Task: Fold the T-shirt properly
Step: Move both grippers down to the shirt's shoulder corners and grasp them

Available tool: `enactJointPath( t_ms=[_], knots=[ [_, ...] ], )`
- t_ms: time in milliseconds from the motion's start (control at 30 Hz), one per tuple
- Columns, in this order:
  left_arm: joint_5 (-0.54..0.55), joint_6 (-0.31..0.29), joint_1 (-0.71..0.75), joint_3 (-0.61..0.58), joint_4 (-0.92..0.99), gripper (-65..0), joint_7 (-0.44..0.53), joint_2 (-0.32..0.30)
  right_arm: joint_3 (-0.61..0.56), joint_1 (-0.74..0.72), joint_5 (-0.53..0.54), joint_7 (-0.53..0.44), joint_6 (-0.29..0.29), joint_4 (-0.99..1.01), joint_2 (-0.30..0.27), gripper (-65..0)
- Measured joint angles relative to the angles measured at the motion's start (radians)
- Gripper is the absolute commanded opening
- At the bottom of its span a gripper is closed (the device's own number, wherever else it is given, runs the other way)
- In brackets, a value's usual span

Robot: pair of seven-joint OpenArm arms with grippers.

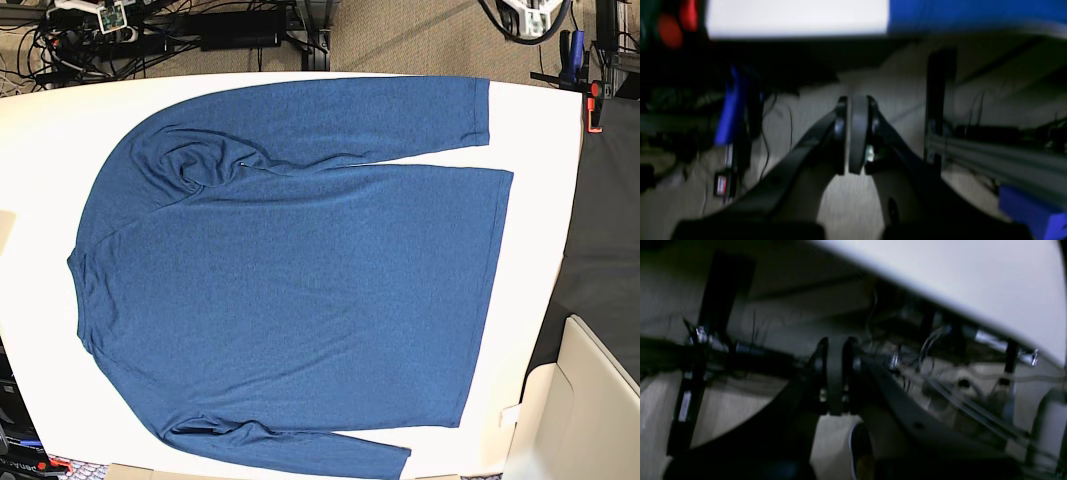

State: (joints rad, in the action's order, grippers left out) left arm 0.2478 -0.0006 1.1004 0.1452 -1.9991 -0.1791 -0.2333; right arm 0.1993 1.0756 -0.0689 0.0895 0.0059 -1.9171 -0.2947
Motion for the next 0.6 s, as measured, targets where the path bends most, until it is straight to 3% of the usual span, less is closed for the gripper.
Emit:
enactJointPath(
  t_ms=[300,600],
  knots=[
    [0.0,0.0,-0.004,-0.008,-0.07,-58.9,-0.003,0.0,0.138,0.043,0.0,-0.003,-0.01,-0.101,0.046,-64.1],
    [0.0,0.003,-0.115,-0.14,-0.069,-57.0,-0.006,0.0,0.161,-0.01,0.0,0.006,-0.001,-0.101,0.041,-64.0]
  ],
)
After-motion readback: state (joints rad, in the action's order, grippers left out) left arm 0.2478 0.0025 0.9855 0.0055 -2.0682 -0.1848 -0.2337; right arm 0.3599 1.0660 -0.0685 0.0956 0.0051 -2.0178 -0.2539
